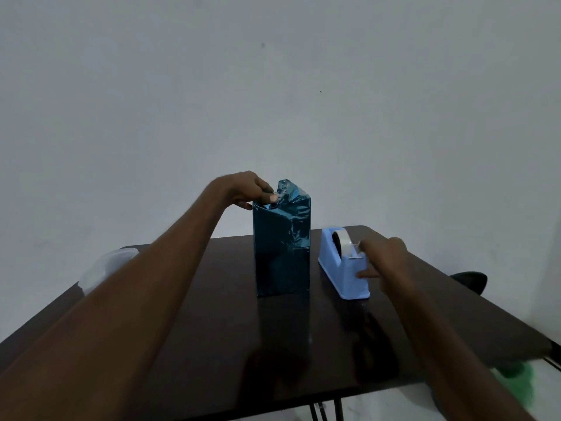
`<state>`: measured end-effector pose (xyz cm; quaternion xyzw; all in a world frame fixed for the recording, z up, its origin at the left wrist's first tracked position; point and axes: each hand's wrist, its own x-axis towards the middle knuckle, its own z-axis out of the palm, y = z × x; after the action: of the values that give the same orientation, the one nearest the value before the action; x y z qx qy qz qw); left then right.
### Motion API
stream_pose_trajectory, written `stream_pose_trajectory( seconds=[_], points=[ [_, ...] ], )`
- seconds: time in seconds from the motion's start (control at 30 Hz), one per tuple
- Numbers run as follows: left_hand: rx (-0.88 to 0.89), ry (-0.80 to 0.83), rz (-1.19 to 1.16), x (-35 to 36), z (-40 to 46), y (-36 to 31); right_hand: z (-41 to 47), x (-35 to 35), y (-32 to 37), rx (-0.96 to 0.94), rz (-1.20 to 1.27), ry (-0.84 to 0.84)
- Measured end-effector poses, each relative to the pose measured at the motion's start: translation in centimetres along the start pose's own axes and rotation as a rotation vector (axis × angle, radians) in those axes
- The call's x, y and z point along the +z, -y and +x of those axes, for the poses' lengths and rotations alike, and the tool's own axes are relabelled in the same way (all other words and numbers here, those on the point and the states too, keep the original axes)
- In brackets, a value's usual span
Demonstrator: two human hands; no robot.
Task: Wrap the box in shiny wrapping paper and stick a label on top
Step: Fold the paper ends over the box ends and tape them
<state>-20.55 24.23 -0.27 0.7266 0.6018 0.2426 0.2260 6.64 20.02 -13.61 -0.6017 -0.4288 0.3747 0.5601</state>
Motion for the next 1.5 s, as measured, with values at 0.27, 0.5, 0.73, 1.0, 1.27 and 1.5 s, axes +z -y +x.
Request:
stream_pose_trajectory(
  seconds=[0.27, 0.5, 0.73, 1.0, 1.27, 1.5],
  points=[
    [-0.013, 0.006, -0.031, 0.1, 0.3, 0.1, -2.0, 0.8, -5.7, -0.008, 0.112, -0.204],
    [-0.008, 0.009, -0.031, 0.1, 0.2, 0.2, -2.0, 2.3, -6.7, -0.038, 0.151, -0.327],
    [-0.002, 0.011, -0.036, 0.1, 0.0, 0.2, -2.1, 2.4, -6.7, -0.065, 0.135, -0.351],
    [0.000, 0.022, -0.045, 0.0, 0.1, 0.4, -2.2, 2.5, -6.9, -0.070, 0.109, -0.366],
    [0.002, 0.033, -0.040, 0.0, 0.3, 0.5, -3.6, 1.9, -7.6, -0.048, 0.120, -0.340],
    [0.045, 0.026, -0.046, -0.1, -0.1, 1.0, -5.8, 2.6, -0.8, -0.302, 0.207, -0.134]
  ],
)
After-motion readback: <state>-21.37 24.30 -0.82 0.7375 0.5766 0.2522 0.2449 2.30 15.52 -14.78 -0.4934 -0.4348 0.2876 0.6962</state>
